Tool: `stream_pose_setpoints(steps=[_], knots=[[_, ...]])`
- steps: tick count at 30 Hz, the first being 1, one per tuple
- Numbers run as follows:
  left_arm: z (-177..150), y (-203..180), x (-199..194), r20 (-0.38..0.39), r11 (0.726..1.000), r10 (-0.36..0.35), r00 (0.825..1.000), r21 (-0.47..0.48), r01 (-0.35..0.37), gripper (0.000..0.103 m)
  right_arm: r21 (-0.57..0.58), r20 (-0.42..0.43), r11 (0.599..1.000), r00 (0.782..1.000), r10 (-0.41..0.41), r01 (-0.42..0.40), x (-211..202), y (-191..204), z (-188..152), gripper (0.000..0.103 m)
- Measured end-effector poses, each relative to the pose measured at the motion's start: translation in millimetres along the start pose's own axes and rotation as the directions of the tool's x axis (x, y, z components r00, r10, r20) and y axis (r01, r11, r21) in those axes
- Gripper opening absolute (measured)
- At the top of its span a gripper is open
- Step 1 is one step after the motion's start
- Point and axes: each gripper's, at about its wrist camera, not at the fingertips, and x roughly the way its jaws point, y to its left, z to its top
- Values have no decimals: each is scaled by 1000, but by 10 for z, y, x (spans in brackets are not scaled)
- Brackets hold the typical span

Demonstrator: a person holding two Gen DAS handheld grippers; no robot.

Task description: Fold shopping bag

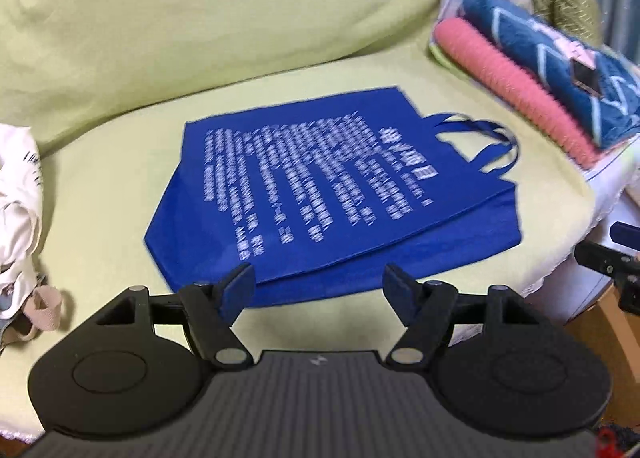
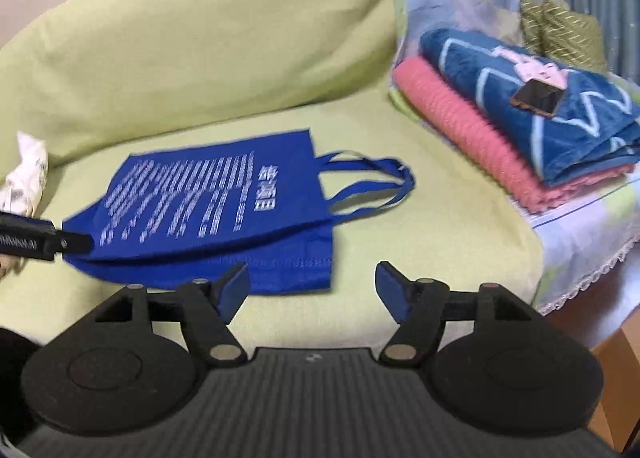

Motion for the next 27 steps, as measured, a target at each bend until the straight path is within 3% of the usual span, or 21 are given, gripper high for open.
stream_pose_setpoints(steps=[2, 5, 12, 17, 22, 27], knots=[[-4, -44, -20, 11, 1000, -14, 1000, 17, 14, 74, 31, 8, 1000, 1000, -5, 4, -56, -32, 28, 78], [-5, -122, 29, -1, 999, -20, 1000, 51, 20, 74, 89, 5, 996, 1000, 16, -17, -46, -95, 25, 77], [-93, -305, 155, 18, 996, 17, 1000, 83, -18, 74, 15, -25, 1000, 999, 24, -24, 146, -82, -121, 77], [-154, -430, 218, -5, 991, 21, 1000, 136, -20, 75, 45, -63, 999, 998, 29, -26, 360, -181, -117, 82], [-129, -606, 308, 25, 960, 6, 1000, 281, -13, 78, 34, -65, 999, 998, 13, -11, 446, -162, -51, 88], [-98, -789, 403, 57, 905, -17, 998, 426, -9, 79, 53, -82, 998, 996, 25, -21, 523, -174, -46, 91]])
